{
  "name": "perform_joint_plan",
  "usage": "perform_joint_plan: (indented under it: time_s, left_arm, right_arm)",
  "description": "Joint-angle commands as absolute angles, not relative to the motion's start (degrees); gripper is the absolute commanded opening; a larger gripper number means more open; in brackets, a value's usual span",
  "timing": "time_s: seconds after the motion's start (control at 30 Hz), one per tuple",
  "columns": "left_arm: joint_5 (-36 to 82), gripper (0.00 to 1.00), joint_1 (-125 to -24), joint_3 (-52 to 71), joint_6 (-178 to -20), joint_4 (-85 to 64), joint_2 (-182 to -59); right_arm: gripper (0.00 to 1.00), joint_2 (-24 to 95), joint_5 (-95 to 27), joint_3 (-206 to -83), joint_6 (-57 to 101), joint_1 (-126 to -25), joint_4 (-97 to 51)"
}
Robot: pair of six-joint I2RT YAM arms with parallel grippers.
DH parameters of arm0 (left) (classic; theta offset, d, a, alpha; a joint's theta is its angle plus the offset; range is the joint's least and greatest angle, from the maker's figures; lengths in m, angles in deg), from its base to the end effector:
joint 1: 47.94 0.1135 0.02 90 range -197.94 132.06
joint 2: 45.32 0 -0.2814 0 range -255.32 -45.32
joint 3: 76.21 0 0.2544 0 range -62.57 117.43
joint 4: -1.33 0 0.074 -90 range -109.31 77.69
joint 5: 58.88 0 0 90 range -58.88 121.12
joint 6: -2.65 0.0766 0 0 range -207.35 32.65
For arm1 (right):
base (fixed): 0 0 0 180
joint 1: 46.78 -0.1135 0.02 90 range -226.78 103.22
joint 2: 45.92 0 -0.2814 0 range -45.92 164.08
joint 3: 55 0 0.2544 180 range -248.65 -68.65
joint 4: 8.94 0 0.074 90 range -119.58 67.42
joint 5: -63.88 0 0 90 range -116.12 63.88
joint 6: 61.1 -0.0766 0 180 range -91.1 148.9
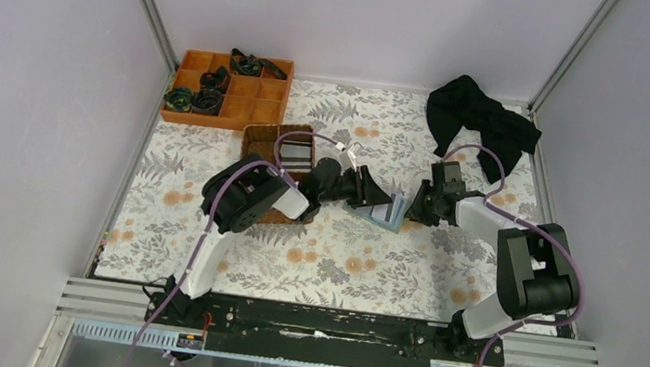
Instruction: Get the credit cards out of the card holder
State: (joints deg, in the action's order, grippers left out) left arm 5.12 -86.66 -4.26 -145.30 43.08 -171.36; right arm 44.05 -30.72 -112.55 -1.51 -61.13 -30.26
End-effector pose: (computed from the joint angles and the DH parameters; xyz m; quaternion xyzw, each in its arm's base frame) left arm 0.3491 -0.3229 0.1045 0.0123 0.7719 -0.5729 0.2752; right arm 0.3119 0.0861 0.1373 0.1203 0.9420 0.1537 0.2730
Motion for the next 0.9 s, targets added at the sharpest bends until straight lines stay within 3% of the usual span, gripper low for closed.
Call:
perform_joint_plan:
  time_s: [0.0,0.17,0.5,0.87]
  left_arm:
    - [3.66,0.45,-88.34,-3.78,-146.86,46.41,-174.25]
    - [4.07,0.45,-89.20,-4.81,-148.94,50.48,-173.65]
    - [14.72,0.45,-87.49,-4.62,-131.15,21.43,-162.07]
    - [17.41,0.45,-80.67,-14.37,-127.39,17.50,-156.87]
  right_arm:
    - [0.26,45.16,-31.09,-114.08,-1.16,-61.03,-29.36]
    - [0.26,44.97,-30.85,-114.00,-1.26,-61.06,-29.58]
    - [0.27,44.18,-30.94,-114.27,-1.11,-61.05,-29.80]
    - [0.28,44.65,-32.16,-113.97,-0.90,-60.98,-28.92]
